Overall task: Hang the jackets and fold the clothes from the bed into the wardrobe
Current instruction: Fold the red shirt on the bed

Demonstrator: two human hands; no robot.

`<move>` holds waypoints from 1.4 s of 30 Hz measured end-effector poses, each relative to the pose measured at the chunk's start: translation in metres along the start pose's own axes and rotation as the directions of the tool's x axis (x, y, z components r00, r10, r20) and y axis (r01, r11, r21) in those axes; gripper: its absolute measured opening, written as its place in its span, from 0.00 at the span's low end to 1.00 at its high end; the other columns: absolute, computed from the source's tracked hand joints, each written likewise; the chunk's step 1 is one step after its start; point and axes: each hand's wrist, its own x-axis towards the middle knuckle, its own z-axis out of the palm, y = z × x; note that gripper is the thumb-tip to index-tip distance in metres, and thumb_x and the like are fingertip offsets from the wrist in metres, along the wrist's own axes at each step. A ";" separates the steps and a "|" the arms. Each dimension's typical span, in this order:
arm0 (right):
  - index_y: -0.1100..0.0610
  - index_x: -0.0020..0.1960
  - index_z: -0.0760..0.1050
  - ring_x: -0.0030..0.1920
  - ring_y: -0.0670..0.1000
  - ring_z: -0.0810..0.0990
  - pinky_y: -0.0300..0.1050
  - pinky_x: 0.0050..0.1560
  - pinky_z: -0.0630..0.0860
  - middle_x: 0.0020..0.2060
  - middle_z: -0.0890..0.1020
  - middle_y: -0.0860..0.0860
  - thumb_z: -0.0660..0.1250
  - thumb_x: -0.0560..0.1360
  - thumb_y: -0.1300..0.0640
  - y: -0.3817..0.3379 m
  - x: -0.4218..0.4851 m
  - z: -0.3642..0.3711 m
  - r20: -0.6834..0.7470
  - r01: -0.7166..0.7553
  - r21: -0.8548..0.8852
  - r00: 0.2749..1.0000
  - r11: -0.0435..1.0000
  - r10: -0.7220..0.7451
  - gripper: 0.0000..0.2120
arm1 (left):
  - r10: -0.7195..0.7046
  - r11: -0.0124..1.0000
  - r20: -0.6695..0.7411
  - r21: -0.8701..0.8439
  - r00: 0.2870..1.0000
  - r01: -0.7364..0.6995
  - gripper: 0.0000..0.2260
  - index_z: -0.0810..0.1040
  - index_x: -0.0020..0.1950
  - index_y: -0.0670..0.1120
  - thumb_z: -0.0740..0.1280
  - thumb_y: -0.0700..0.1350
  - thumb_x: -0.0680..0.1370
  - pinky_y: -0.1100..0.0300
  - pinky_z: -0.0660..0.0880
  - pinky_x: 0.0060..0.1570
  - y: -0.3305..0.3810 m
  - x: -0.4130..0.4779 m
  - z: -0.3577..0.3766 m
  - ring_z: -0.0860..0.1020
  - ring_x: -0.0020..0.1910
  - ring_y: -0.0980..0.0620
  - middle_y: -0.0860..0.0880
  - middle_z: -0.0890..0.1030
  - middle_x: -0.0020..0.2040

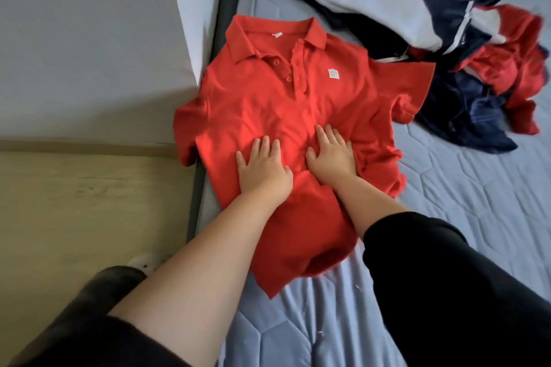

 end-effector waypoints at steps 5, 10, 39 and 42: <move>0.57 0.75 0.61 0.73 0.54 0.63 0.43 0.70 0.58 0.74 0.64 0.55 0.58 0.79 0.52 0.012 -0.039 -0.041 0.183 -0.017 0.240 0.983 0.971 -0.028 0.25 | 0.040 0.974 0.113 -0.228 0.993 -0.014 0.23 0.65 0.74 0.44 0.54 0.53 0.82 0.49 0.54 0.73 0.010 -0.052 -0.019 0.58 0.75 0.49 0.45 0.61 0.76; 0.63 0.62 0.75 0.67 0.57 0.70 0.41 0.67 0.61 0.65 0.74 0.59 0.59 0.76 0.66 0.031 -0.095 -0.050 -0.201 0.075 0.433 0.979 0.898 0.015 0.16 | 0.322 0.929 -0.226 -0.113 0.919 -0.353 0.27 0.70 0.67 0.48 0.64 0.63 0.73 0.50 0.64 0.65 0.028 -0.107 -0.018 0.69 0.64 0.47 0.49 0.73 0.63; 0.59 0.67 0.72 0.51 0.51 0.81 0.48 0.59 0.74 0.51 0.82 0.55 0.61 0.77 0.39 0.125 -0.122 -0.114 0.511 -0.318 0.781 0.820 -0.537 0.258 0.28 | -0.078 0.445 0.120 -0.884 0.990 0.142 0.03 0.80 0.49 0.49 0.68 0.44 0.77 0.76 0.69 0.35 0.007 -0.105 -0.032 0.76 0.40 0.60 0.54 0.80 0.43; 0.55 0.71 0.69 0.63 0.53 0.76 0.52 0.65 0.71 0.62 0.78 0.54 0.59 0.75 0.33 0.129 -0.138 -0.091 0.491 -0.191 0.727 0.816 -0.659 0.305 0.34 | 0.227 0.826 0.143 -0.552 0.963 -0.113 0.07 0.82 0.43 0.45 0.69 0.48 0.76 0.65 0.71 0.44 0.013 -0.115 -0.024 0.77 0.43 0.55 0.50 0.81 0.39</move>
